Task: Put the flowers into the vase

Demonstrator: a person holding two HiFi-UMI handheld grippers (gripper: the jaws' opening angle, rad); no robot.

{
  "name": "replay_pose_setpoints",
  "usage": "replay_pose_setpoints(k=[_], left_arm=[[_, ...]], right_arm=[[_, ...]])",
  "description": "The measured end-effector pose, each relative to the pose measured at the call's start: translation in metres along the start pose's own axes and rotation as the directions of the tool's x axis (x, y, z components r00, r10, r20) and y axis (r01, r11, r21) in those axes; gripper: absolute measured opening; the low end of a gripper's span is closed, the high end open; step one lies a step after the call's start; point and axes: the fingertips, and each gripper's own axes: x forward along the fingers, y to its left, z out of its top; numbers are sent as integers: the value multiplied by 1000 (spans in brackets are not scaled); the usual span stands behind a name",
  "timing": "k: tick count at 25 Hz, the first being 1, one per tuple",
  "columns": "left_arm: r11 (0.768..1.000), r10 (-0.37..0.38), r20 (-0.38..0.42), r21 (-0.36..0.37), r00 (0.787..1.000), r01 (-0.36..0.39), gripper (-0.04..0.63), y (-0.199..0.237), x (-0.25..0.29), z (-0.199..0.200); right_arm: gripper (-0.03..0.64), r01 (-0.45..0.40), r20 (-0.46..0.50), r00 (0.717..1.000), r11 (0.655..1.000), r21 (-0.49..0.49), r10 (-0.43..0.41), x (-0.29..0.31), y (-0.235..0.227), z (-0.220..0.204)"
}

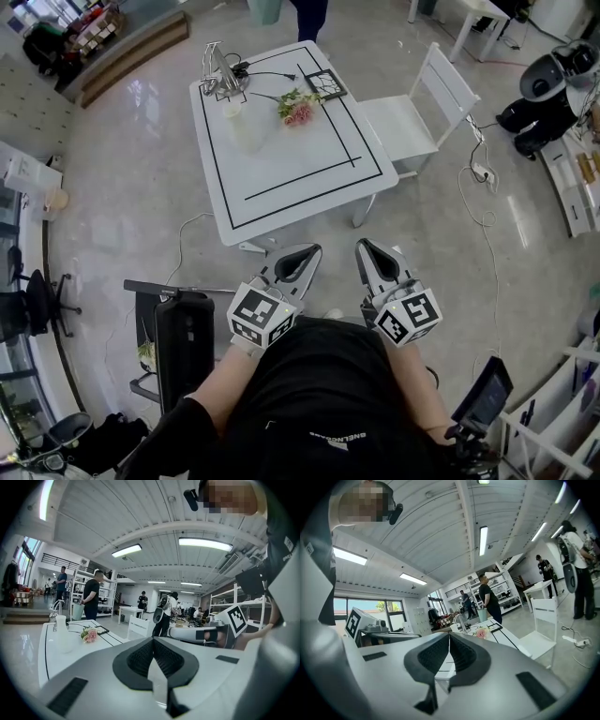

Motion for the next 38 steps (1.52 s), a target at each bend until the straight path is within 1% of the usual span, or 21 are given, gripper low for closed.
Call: replay_pose_setpoints(k=[5,11,18,26,38], left_arm=[[1000,18,7,-14,1000,-18,5,9,10,4],[1000,2,-5,-15,1000,-2,5,22,25,5],[1000,-5,-4,-29,1000,5,5,53,30,12],[998,-8,1,-59,1000,8,5,106,29,15],[996,-19,1,-91,1000,19,5,207,10,17]], right_arm=[[12,-4,-17,1000,1000,0,4,5,-9,-3],[12,16,-22,1000,1000,6,-16,18,-17,1],[12,36,-37,999,999,7,-36,44,-21,-1],[14,61,-64,996,998,-1,-61,91,-21,-4],[14,97,-106,990,995,-1,-96,183,-2,-15]])
